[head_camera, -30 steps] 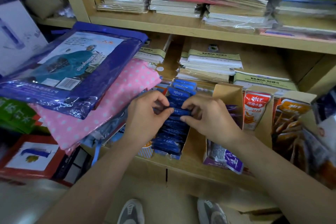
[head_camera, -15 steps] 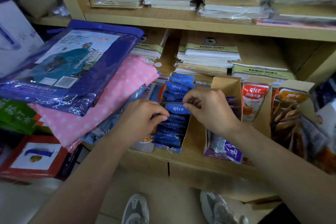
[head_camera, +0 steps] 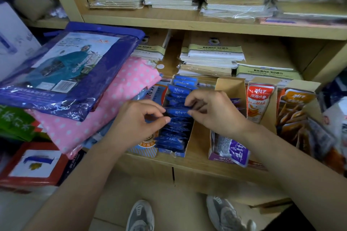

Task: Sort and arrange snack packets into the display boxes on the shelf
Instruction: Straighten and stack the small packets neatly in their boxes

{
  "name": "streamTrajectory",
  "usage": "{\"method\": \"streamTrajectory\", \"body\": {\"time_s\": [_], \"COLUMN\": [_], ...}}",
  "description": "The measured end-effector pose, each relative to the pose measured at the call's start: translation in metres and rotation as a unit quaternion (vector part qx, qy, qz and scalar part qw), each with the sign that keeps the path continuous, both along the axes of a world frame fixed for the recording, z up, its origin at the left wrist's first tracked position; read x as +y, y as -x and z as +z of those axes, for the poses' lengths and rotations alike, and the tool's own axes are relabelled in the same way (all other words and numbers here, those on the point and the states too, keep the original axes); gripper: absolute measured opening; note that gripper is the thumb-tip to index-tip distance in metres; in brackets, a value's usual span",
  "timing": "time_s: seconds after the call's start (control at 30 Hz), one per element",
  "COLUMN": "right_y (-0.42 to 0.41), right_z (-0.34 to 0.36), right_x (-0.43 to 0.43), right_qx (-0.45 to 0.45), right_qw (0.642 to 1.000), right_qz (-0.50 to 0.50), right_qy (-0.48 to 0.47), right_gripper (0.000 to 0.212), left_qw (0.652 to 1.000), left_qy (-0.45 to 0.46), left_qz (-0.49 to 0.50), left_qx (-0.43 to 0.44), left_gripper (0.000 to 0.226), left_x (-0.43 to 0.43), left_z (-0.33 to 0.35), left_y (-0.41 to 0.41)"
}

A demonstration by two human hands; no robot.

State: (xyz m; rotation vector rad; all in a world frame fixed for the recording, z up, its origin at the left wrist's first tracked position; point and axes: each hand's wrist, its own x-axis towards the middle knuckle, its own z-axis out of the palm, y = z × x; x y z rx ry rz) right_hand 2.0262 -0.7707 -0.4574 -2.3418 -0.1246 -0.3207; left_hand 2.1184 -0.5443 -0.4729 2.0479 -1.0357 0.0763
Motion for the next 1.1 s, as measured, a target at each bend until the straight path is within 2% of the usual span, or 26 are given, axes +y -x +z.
{"method": "streamTrajectory", "body": {"time_s": [0.1, 0.23, 0.43, 0.6, 0.77, 0.97, 1.03, 1.1], "right_y": [0.004, 0.003, 0.002, 0.0, 0.001, 0.008, 0.009, 0.007], "right_z": [0.0, -0.003, -0.007, -0.01, -0.007, 0.001, -0.003, -0.007], "right_x": [-0.001, 0.001, 0.007, 0.007, 0.002, 0.002, 0.007, 0.011], "right_qx": [0.04, 0.014, -0.058, -0.064, -0.02, 0.028, 0.023, -0.003], "right_qw": [0.998, 0.998, 0.992, 0.993, 0.999, 0.998, 0.998, 0.995], "right_qz": [0.054, 0.047, 0.037, 0.024, 0.023, 0.041, 0.057, 0.055], "right_qy": [0.008, 0.048, 0.108, 0.093, 0.044, -0.028, 0.031, 0.087], "right_gripper": [0.027, 0.033, 0.019, 0.014, 0.02, 0.041, 0.048, 0.042], "left_qw": [1.0, 1.0, 0.997, 0.993, 0.987, 0.996, 0.999, 0.999], "left_qy": [-0.016, -0.019, -0.053, -0.071, -0.079, -0.018, 0.003, 0.025], "left_qz": [0.009, -0.002, 0.0, 0.051, 0.023, 0.006, 0.009, 0.02], "left_qx": [-0.015, -0.001, -0.056, -0.073, -0.136, -0.089, -0.043, 0.006], "left_gripper": [0.009, 0.012, 0.016, 0.021, 0.01, 0.012, 0.015, 0.021], "left_x": [-0.002, -0.002, -0.006, -0.015, -0.014, -0.009, -0.007, -0.004], "left_z": [-0.002, 0.0, -0.001, 0.002, 0.002, 0.004, 0.004, 0.005], "left_y": [0.002, 0.003, -0.001, 0.004, 0.004, 0.005, 0.006, 0.007]}}
